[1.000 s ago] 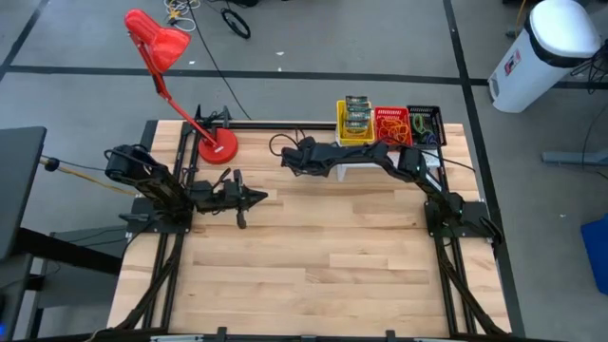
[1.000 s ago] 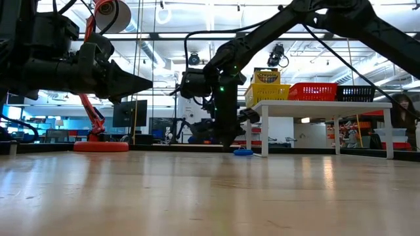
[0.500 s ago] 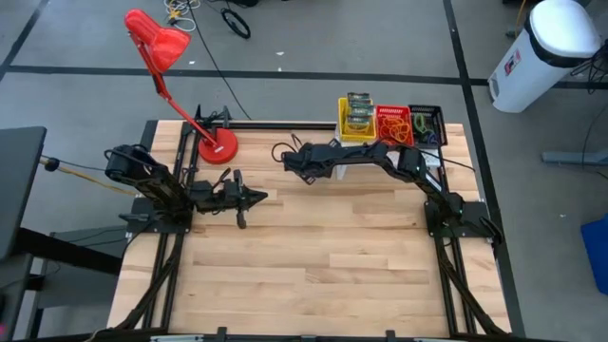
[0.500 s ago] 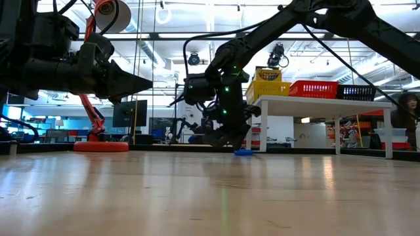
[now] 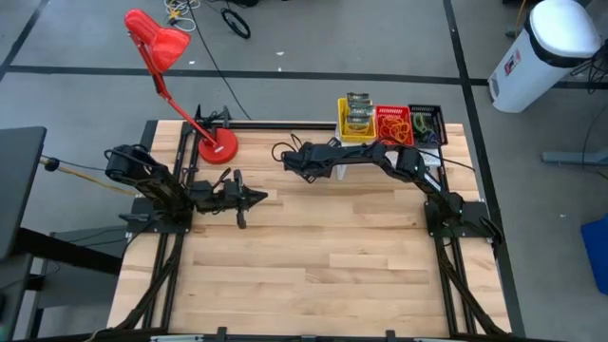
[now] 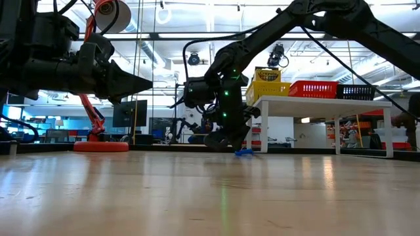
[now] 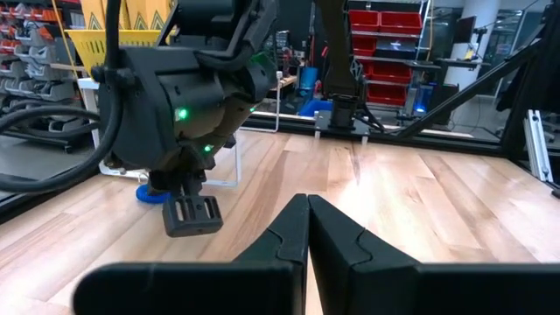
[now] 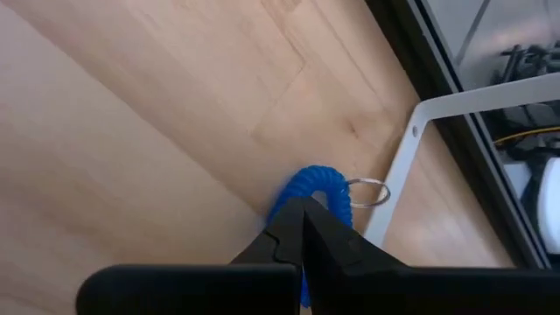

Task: Pick & Place Office Desk Supplies
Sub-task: Put the blue spring keychain on the black basket

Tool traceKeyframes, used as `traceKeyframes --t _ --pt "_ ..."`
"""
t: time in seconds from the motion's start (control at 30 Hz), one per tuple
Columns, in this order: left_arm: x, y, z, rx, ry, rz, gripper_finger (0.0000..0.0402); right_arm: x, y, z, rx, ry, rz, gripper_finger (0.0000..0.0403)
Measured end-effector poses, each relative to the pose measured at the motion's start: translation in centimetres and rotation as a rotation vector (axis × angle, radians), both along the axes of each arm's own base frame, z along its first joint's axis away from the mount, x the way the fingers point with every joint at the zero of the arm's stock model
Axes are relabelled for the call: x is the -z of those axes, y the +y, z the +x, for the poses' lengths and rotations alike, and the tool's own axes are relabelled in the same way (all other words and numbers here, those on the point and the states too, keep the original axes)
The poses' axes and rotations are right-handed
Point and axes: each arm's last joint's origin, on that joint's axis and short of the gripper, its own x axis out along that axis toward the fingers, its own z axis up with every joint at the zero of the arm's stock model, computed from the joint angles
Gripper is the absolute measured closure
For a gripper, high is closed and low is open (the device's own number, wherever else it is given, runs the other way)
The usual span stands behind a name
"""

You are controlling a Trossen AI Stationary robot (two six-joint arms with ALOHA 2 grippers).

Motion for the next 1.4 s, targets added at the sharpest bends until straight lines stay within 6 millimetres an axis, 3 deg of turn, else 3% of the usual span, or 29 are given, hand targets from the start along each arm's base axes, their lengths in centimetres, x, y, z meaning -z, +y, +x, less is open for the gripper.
traceKeyframes --t 0.3,0.5,0.83,1.0,1.27,1.4 --pt "0.0 0.0 0.0 0.001 0.001 0.000 0.0390 0.2 0.3 0.6 -0.014 -0.055 0.033 0.0400" --pt "0.0 0.0 0.0 0.001 0.001 0.000 0.0390 0.2 1.8 1.3 -0.084 -0.067 0.063 0.0400" --pt "0.0 0.0 0.0 0.012 0.003 0.000 0.0390 -2.2 3.8 2.2 -0.160 -0.162 0.063 0.0397" --pt "0.0 -0.1 0.0 0.042 0.002 -0.004 0.0390 -3.0 3.2 2.0 -0.123 -0.203 0.075 0.0355" --pt "0.0 -0.1 0.0 0.044 0.000 -0.014 0.0390 -2.9 -0.3 1.4 -0.089 -0.274 0.196 0.0252" --pt "0.0 -0.1 0.0 0.051 -0.002 -0.024 0.0390 -2.8 -1.1 1.2 -0.090 -0.289 0.249 0.0232"
